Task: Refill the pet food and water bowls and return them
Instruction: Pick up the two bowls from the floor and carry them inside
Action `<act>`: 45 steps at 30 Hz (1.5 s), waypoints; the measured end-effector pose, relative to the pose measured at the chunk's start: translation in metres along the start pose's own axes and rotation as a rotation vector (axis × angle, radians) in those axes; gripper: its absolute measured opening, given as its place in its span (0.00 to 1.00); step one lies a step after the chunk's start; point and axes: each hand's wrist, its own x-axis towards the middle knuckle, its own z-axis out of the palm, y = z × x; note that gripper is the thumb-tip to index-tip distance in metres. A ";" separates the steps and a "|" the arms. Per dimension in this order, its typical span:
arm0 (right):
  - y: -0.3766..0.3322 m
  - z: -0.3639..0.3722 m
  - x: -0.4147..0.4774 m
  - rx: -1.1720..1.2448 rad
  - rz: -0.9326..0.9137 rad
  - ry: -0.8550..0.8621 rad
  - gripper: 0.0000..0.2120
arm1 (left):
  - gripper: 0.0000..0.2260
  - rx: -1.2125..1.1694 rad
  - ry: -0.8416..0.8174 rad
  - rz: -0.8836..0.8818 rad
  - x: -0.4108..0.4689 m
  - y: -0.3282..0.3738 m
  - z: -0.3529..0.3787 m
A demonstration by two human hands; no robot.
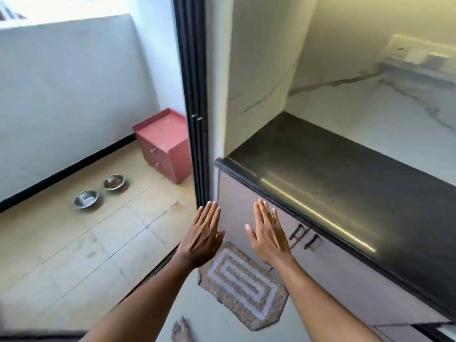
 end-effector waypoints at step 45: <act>-0.509 0.183 0.580 -0.024 -0.599 -0.543 0.28 | 0.24 -0.074 -0.120 -1.064 -0.011 -0.640 -0.070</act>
